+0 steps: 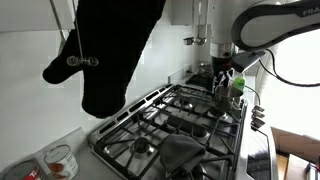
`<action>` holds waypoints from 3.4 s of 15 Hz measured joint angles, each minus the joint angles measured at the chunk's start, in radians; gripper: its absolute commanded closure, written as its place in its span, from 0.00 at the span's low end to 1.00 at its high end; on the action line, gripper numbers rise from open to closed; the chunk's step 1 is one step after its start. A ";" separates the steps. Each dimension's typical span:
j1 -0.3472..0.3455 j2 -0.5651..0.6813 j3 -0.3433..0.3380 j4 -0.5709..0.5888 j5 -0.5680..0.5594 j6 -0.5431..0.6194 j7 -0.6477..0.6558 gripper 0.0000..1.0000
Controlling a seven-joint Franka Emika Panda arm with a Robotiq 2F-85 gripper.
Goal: Put the white lid on the green bottle.
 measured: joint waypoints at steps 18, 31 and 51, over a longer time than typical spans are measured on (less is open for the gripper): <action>-0.154 0.029 -0.521 0.008 0.078 0.018 -0.762 0.00; -0.227 0.146 -0.625 0.039 0.078 0.027 -0.936 0.00; -0.347 0.225 -0.732 -0.004 0.258 0.210 -1.336 0.00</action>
